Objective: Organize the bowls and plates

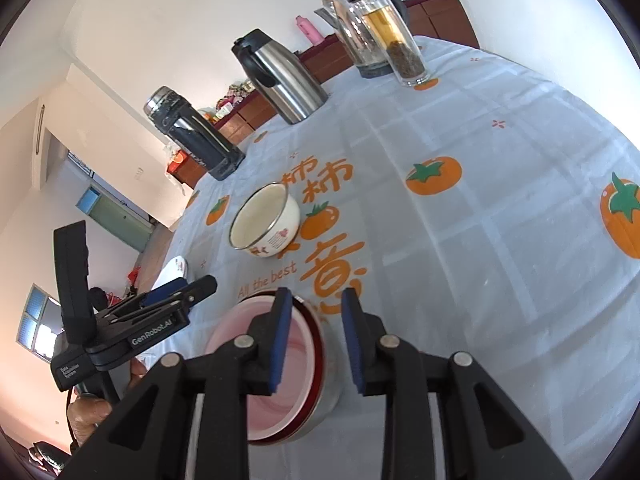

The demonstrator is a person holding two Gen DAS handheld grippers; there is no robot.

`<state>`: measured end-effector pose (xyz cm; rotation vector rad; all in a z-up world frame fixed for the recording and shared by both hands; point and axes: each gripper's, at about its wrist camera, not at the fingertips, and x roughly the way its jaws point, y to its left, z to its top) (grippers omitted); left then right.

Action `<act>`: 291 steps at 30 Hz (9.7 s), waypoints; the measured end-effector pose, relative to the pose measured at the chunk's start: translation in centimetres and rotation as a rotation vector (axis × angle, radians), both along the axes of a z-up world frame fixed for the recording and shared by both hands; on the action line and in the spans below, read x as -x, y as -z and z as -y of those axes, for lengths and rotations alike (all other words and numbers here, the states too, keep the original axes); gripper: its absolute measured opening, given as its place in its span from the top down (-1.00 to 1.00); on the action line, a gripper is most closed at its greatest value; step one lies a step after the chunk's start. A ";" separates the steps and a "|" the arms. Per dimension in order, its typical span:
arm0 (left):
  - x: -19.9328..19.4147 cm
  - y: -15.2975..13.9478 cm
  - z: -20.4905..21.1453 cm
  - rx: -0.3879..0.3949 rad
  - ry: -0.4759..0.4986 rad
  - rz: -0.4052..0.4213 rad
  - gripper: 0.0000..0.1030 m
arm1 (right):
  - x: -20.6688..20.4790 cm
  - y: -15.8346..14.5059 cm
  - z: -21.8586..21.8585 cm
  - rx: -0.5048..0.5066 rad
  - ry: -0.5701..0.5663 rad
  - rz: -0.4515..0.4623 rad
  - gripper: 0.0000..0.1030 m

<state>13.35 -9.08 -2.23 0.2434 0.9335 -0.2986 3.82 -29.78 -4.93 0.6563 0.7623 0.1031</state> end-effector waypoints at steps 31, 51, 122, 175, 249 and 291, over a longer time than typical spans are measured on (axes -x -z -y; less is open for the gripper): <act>-6.7 2.0 -2.1 0.038 -0.113 -0.069 -0.11 | -9.7 1.0 0.4 0.004 -0.184 -0.016 0.25; -10.7 1.7 -2.5 0.073 -0.162 -0.003 -0.30 | -15.4 2.1 -0.6 0.020 -0.247 0.007 0.25; -13.3 6.3 1.5 0.043 -0.081 -0.141 0.66 | -19.7 4.6 -1.8 -0.096 -0.445 -0.008 0.75; -0.5 -3.0 0.5 0.122 0.005 -0.046 0.66 | -4.2 -4.1 -2.5 -0.099 -0.381 0.140 0.75; 6.2 0.3 1.5 0.054 0.011 -0.084 0.54 | 4.3 -1.6 -2.7 -0.099 -0.311 0.076 0.74; 6.8 2.7 2.7 -0.044 0.006 -0.101 0.42 | 3.8 -0.3 -2.4 -0.106 -0.261 0.010 0.69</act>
